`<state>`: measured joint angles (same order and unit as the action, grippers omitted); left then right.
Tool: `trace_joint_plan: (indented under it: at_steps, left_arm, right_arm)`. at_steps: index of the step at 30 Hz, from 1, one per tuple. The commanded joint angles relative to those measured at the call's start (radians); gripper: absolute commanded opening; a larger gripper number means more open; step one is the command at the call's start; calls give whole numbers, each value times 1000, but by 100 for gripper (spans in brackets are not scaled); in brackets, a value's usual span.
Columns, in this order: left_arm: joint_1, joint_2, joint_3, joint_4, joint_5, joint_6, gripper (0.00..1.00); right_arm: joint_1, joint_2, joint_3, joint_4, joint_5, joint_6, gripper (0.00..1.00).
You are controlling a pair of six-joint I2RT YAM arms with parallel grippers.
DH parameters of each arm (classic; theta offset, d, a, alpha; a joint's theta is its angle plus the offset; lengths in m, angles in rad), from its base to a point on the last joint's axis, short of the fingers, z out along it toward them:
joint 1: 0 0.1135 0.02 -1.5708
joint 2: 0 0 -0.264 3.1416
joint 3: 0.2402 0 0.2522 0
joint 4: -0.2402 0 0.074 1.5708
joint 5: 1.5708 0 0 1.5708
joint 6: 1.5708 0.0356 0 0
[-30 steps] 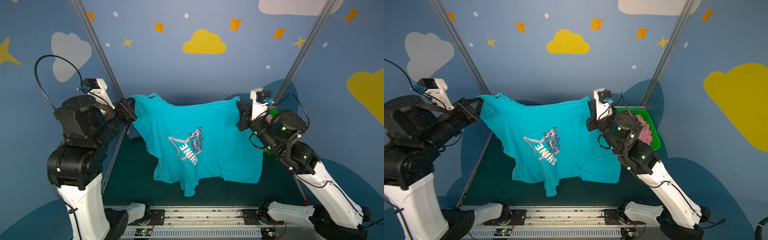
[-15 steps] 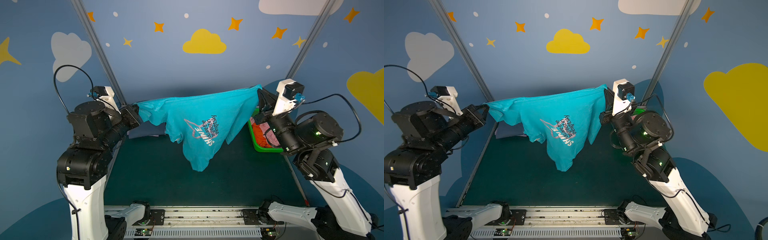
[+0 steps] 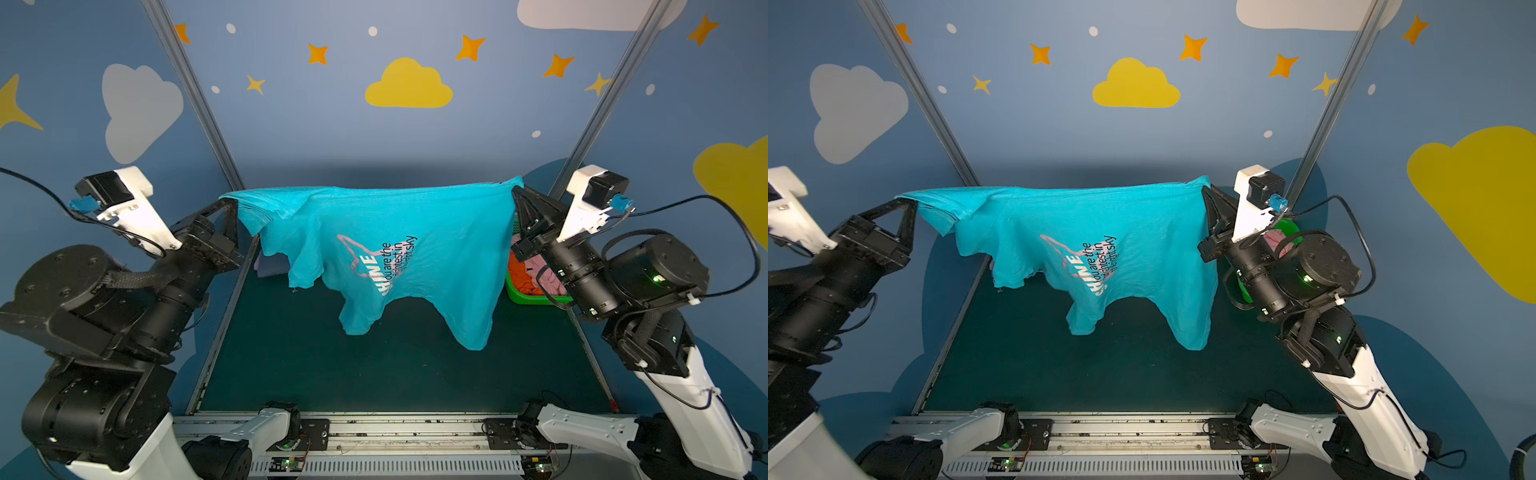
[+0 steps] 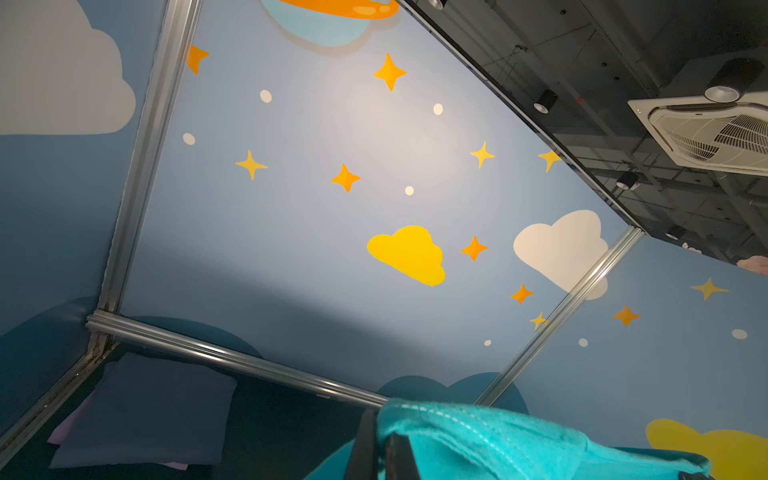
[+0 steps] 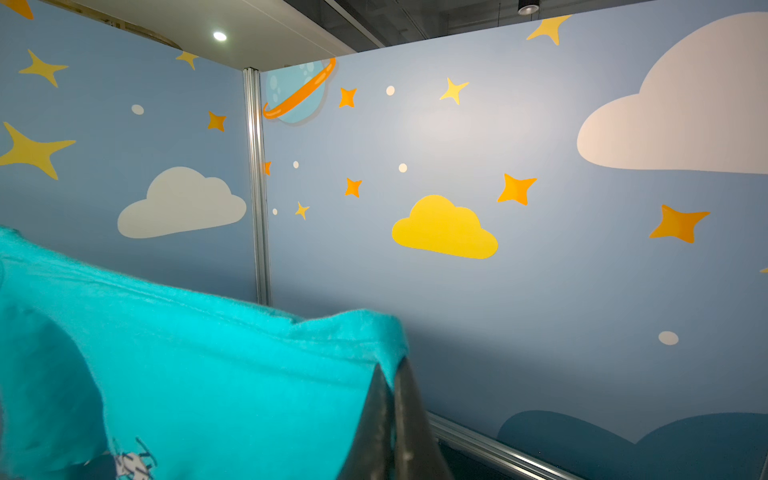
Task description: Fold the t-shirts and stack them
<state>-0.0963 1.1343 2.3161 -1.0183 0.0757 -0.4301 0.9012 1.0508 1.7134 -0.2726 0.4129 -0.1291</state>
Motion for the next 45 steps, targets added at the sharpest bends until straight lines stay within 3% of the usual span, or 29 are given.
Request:
trace_joint_plan:
  at_steps: [1,4,9,14,15,17,18,19,20,23,26,28,32,38,40,43,45]
  left_arm:
    - [12,35,-122,72,-52,0,4]
    - [11,66,-301,154,-68,-6,4]
    - [11,225,-533,297,-46,-22,4]
    - [9,495,-666,446,-62,-38,4]
    - [7,558,-657,457,-58,-50,4]
    - [-6,706,-590,448,-28,-57,6]
    - [-19,787,-515,416,-28,-57,9]
    - [-39,864,-433,378,-34,-45,22]
    - [-61,938,-339,327,-41,-27,34]
    - [-121,1115,-27,130,-79,34,48]
    - [-177,1248,302,-80,-142,87,55]
    - [-205,1273,379,-155,-186,107,59]
    - [-248,1141,213,-171,-245,105,53]
    - [-319,613,-558,151,-270,-1,49]
    - [-323,450,-783,217,-264,-80,42]
    - [-330,277,-1049,284,-228,-148,32]
    - [-333,220,-1165,292,-206,-189,32]
  right_arm:
    - [-9,-1,-58,48,143,-40,0]
    - [-50,27,-177,109,207,-85,0]
    - [-265,138,-360,62,117,101,0]
    - [-410,375,-567,190,51,193,0]
    - [-441,437,-565,183,39,225,13]
    - [-515,555,-507,135,-8,303,48]
    - [-551,603,-465,110,-41,340,58]
    - [-583,646,-405,80,-81,369,63]
    - [-596,666,-355,60,-95,382,66]
    - [-598,699,-233,-26,-107,375,69]
    - [-577,692,-148,-195,-148,377,68]
    - [-565,670,-140,-313,-190,418,66]
    - [-532,597,-275,-383,-253,522,61]
    - [-496,545,-465,-347,-334,519,59]
    - [-497,569,-464,-363,-353,521,59]
    - [-496,635,-428,-376,-362,506,59]
    - [-496,705,-376,-397,-364,493,57]
